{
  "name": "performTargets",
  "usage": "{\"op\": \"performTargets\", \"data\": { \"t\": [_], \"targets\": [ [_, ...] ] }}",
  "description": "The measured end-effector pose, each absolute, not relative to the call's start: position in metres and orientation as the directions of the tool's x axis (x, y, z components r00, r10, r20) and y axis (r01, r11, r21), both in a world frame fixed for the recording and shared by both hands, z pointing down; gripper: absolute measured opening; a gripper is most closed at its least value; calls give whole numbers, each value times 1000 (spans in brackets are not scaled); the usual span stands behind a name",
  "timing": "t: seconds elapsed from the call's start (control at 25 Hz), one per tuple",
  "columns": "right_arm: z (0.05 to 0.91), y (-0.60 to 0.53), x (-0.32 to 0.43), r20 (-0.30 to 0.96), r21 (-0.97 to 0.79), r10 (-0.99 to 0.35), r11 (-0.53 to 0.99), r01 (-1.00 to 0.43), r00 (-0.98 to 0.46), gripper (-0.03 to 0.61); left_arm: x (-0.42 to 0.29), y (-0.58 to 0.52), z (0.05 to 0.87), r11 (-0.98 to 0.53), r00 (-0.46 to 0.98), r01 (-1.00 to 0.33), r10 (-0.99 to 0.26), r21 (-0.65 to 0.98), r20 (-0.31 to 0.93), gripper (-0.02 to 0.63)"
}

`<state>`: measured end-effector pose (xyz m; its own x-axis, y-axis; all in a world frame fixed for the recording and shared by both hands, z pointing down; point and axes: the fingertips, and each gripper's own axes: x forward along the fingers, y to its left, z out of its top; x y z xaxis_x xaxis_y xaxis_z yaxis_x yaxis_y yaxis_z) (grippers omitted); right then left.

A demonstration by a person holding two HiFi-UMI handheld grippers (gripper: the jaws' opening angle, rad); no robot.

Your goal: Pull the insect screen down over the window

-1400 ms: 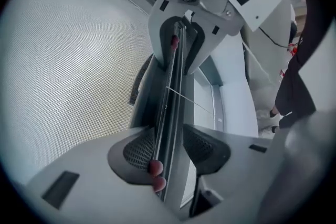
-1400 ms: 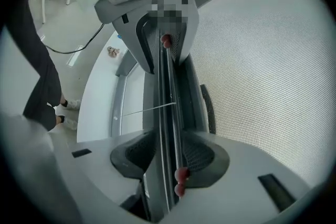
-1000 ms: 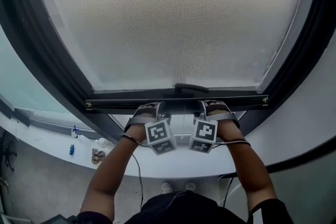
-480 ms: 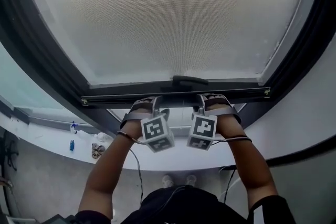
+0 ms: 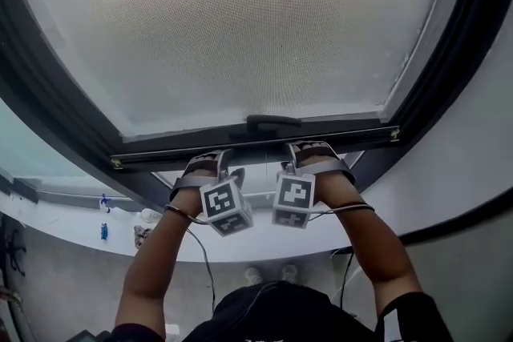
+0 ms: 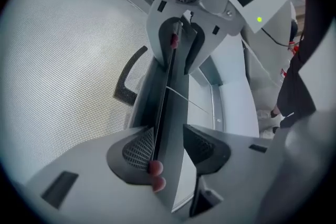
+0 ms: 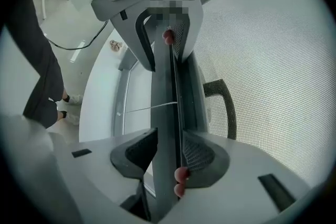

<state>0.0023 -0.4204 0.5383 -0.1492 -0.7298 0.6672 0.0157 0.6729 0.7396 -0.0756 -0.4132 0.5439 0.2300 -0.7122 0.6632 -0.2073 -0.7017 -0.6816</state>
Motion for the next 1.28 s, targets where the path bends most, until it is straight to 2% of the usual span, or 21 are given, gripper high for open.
{"op": "performTargets", "data": {
  "t": [0.88,1.28],
  "targets": [
    [546,-422,1,635,765,-758,643,-11,-152,150,-75,-414,550,-680,227,-255,-733,-687,641,169],
    [546,-430,2,620,779,-771,627,-9,-145,150,-72,-423,547,-674,278,-299,-738,-675,615,169]
  ]
}}
